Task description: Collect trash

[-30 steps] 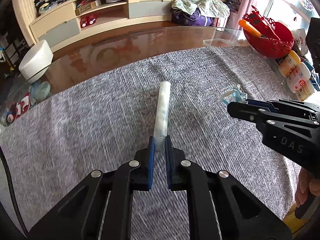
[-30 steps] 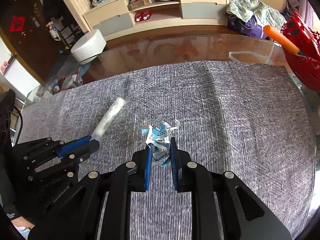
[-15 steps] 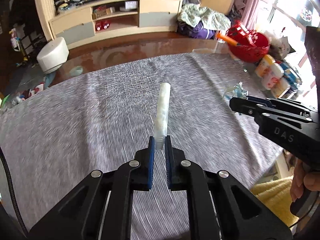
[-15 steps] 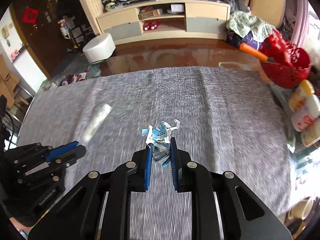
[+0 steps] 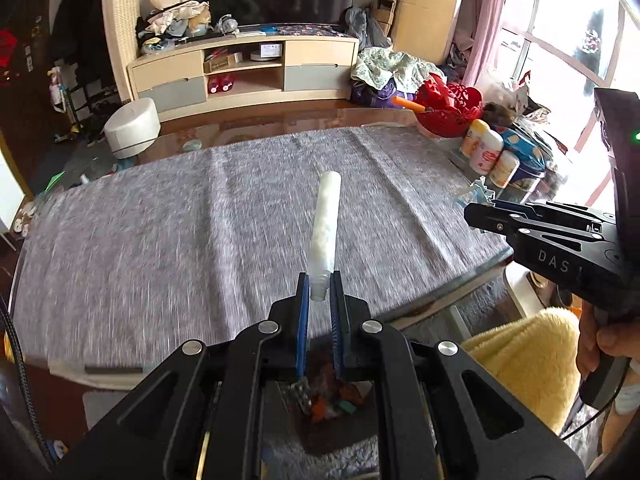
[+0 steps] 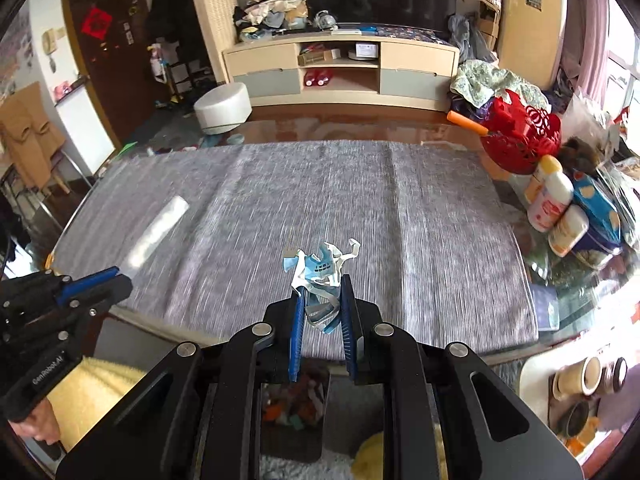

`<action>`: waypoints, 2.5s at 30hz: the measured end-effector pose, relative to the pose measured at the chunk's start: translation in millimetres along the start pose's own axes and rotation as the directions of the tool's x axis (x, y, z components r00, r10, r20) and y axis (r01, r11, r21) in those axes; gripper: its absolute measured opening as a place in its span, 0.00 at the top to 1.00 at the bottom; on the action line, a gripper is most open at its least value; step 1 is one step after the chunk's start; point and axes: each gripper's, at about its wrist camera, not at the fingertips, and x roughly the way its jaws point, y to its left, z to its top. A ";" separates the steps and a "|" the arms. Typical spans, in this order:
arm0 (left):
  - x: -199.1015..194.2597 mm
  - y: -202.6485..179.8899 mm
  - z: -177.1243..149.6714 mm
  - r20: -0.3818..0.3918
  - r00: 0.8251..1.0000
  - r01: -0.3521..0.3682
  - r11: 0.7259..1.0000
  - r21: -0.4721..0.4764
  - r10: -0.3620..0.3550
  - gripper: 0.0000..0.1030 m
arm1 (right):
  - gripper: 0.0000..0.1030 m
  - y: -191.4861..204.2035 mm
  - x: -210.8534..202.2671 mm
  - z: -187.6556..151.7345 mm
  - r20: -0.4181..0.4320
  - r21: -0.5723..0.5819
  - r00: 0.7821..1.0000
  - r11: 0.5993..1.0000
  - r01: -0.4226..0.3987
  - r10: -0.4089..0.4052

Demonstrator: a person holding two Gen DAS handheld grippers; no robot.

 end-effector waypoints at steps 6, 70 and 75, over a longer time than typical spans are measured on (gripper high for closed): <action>-7.6 -3.4 -53.5 -0.034 0.999 0.008 1.000 -0.023 -0.009 0.91 | 0.82 12.2 0.7 -51.6 -0.038 0.002 0.999 1.000 -0.031 0.031; 47.8 36.3 -98.9 -0.074 0.995 -0.075 0.988 -0.138 0.066 0.08 | 0.03 -3.2 52.7 -81.5 -0.080 0.095 0.996 0.994 0.051 -0.044; -2.8 42.5 -70.5 0.067 0.992 -0.094 0.986 -0.138 0.104 0.08 | 0.03 -6.8 0.3 -58.7 0.078 0.099 0.995 0.993 0.060 -0.068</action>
